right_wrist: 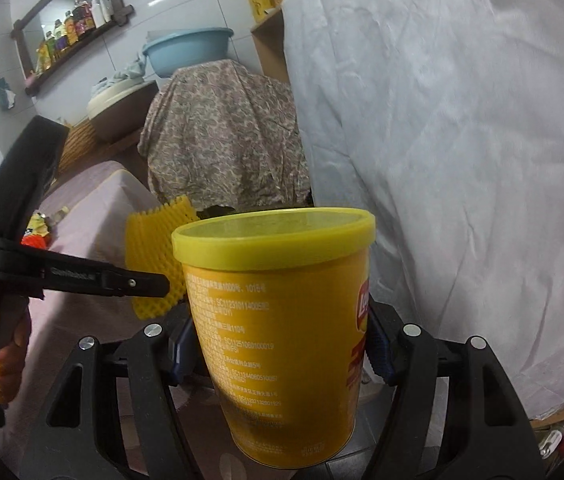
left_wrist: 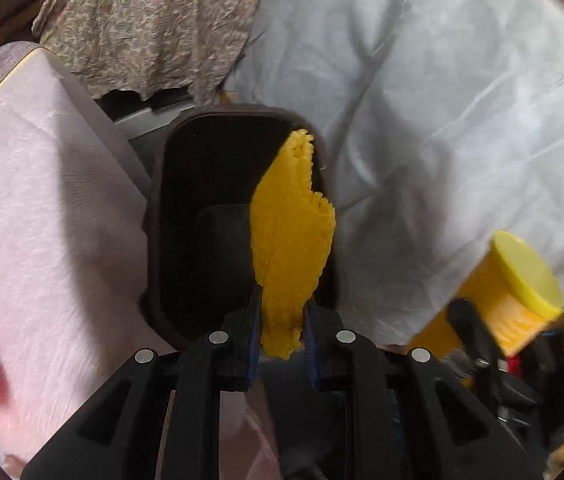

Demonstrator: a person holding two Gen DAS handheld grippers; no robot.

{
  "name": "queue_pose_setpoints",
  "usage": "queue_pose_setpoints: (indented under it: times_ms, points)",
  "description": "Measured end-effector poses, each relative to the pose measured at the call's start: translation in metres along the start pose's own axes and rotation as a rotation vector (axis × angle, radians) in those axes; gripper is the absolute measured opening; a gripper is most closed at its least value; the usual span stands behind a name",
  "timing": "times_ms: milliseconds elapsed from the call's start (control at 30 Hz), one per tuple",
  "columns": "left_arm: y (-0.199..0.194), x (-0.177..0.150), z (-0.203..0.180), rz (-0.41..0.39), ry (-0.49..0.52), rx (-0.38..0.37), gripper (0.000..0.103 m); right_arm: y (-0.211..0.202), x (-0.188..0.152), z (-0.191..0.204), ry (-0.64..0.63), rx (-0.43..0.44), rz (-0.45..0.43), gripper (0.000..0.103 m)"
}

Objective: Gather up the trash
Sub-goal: 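Drop yellow net into black bin with left tool while right tool carries can, then lower the yellow can into the black bin and open the right tool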

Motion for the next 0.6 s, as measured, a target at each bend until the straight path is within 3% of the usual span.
queue_pose_setpoints:
  times_ms: [67,133,200,300,467,600]
  points:
    - [0.009,0.000,-0.002,0.009,-0.011,0.020,0.021,0.005,-0.006,-0.001,0.000,-0.004,0.016,0.067]
    - [0.012,0.000,-0.004,0.032,-0.021,0.019,0.041,0.013,-0.011,-0.004,0.008,-0.003,0.034,0.067]
    - [0.008,0.002,-0.006,0.029,-0.024,0.011,0.054,0.020,-0.014,-0.006,0.021,0.014,0.047,0.067]
    - [-0.005,0.004,-0.010,-0.029,0.002,0.012,0.064,0.032,-0.017,-0.003,0.020,0.026,0.061,0.067]
    - [-0.046,0.005,-0.011,-0.154,0.032,0.015,0.067,0.054,-0.012,0.015,0.000,0.053,0.083,0.067]
    - [-0.087,-0.003,-0.011,-0.279,0.087,0.028,0.078,0.085,0.001,0.036,-0.013,0.092,0.129,0.067]
Point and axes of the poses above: each gripper's, at about its wrist camera, not at the fingertips, and y roughly the way its jaws point, z to its left, x to its top, the point moved 2 cm from there along y, roughly the way its jaws point, and after that the axes turned 10 degrees about -y, right-handed, at the moved point
